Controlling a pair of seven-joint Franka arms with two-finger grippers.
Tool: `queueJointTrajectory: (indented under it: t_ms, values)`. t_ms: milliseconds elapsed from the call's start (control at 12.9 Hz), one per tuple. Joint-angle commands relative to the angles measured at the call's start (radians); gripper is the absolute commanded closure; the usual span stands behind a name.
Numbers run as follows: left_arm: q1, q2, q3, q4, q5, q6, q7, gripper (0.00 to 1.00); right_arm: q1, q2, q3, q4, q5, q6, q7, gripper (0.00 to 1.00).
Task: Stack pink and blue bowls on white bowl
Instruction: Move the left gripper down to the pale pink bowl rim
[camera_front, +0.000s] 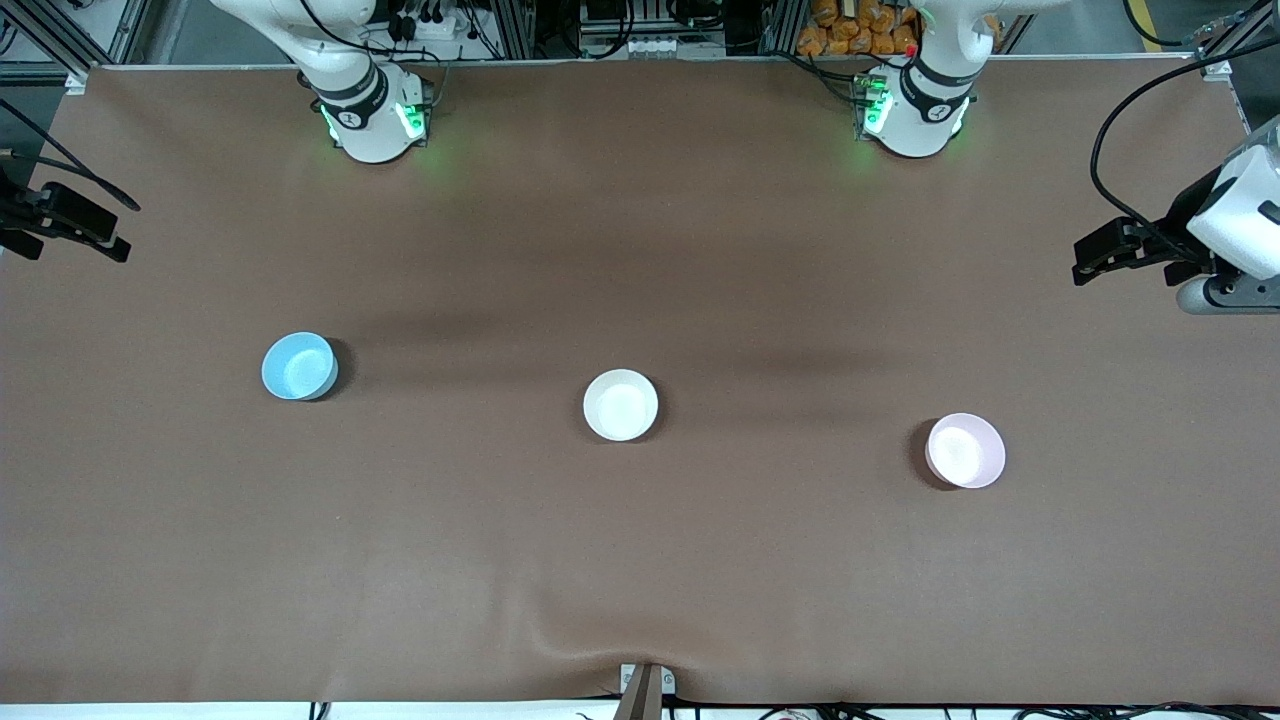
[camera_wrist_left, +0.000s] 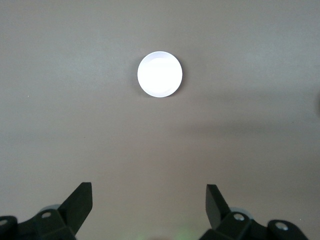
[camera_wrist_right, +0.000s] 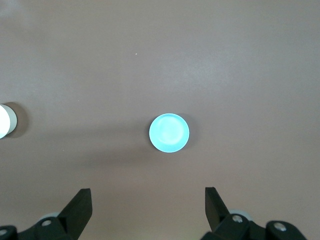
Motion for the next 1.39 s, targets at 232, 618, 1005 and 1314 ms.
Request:
queueJointTrajectory:
  t_ms: [232, 618, 1005, 1314]
  values:
    - [0.004, 0.002, -0.003, -0.031, -0.003, 0.021, 0.012, 0.0, -0.021, 0.006, 0.009, 0.015, 0.023, -0.012, -0.012, 0.0]
    - [0.004, 0.027, -0.001, -0.037, -0.003, 0.041, 0.012, 0.0, -0.02, 0.006, 0.009, 0.015, 0.023, -0.012, -0.011, 0.0]
    - [0.013, 0.068, -0.001, -0.095, -0.002, 0.156, 0.012, 0.0, -0.021, 0.008, 0.009, 0.015, 0.023, -0.019, -0.012, 0.0]
    - [0.045, 0.143, -0.001, -0.097, 0.001, 0.223, 0.012, 0.0, -0.024, 0.008, 0.009, 0.015, 0.023, -0.019, -0.012, 0.0]
